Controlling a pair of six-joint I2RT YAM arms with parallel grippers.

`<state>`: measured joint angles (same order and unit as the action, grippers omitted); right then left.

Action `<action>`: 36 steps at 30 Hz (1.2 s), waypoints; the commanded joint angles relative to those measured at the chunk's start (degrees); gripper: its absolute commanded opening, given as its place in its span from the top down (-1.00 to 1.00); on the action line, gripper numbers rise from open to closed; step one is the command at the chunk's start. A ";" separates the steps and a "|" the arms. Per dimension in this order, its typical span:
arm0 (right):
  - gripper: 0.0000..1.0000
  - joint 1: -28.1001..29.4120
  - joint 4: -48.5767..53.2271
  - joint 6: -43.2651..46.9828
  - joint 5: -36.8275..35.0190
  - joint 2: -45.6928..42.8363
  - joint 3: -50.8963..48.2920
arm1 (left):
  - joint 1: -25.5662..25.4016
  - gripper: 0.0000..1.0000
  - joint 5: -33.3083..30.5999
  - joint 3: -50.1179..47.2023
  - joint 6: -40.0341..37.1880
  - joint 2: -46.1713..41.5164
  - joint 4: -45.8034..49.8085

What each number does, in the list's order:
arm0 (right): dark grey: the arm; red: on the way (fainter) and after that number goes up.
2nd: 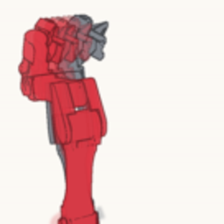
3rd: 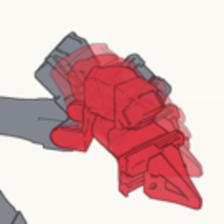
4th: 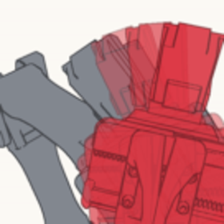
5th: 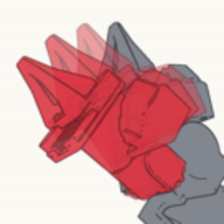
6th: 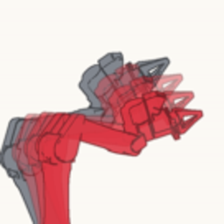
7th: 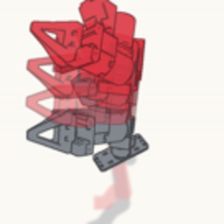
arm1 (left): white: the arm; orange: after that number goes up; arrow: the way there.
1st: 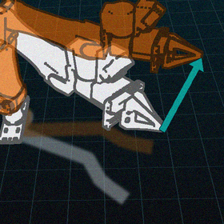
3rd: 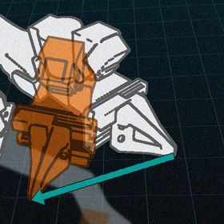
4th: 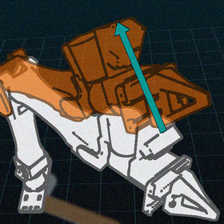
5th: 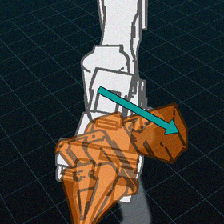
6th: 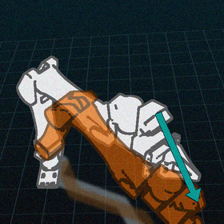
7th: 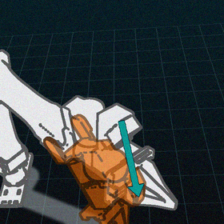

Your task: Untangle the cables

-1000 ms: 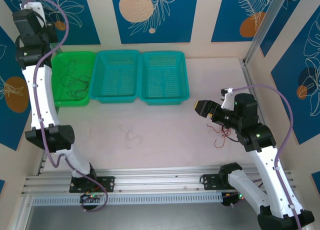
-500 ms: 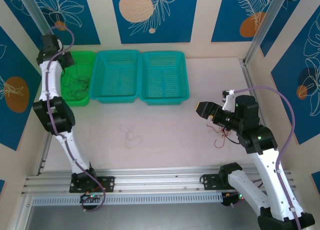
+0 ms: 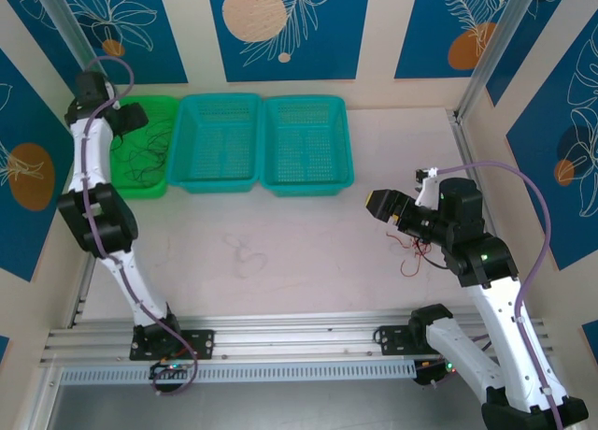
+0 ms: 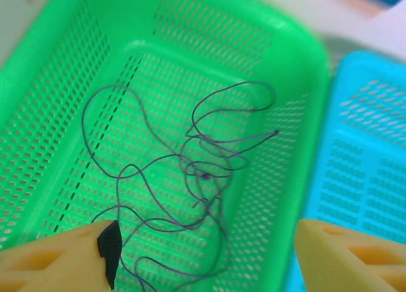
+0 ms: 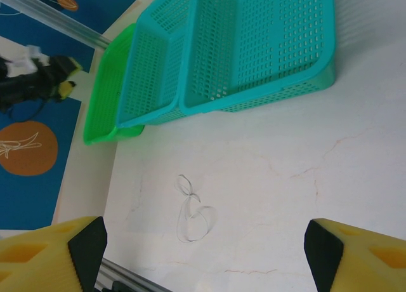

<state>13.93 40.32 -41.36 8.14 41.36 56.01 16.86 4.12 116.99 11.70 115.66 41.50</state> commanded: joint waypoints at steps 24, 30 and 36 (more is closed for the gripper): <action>-0.67 -0.62 0.83 -7.95 -8.56 3.98 -6.16 | -47.36 -0.41 -8.24 -76.38 22.79 -65.03 -20.18; -0.67 -0.62 1.98 -7.84 -8.19 4.30 -6.06 | -53.32 -0.40 -12.81 -85.40 25.39 -60.72 -21.57; -0.67 -0.66 3.70 -6.83 -9.51 2.86 -6.12 | -55.78 -0.36 -15.91 -86.93 25.41 -51.09 -22.92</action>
<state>13.47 42.44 -48.62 -1.13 45.56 50.11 -37.91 -8.71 30.98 35.92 62.06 20.97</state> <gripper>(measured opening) 0.834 0.684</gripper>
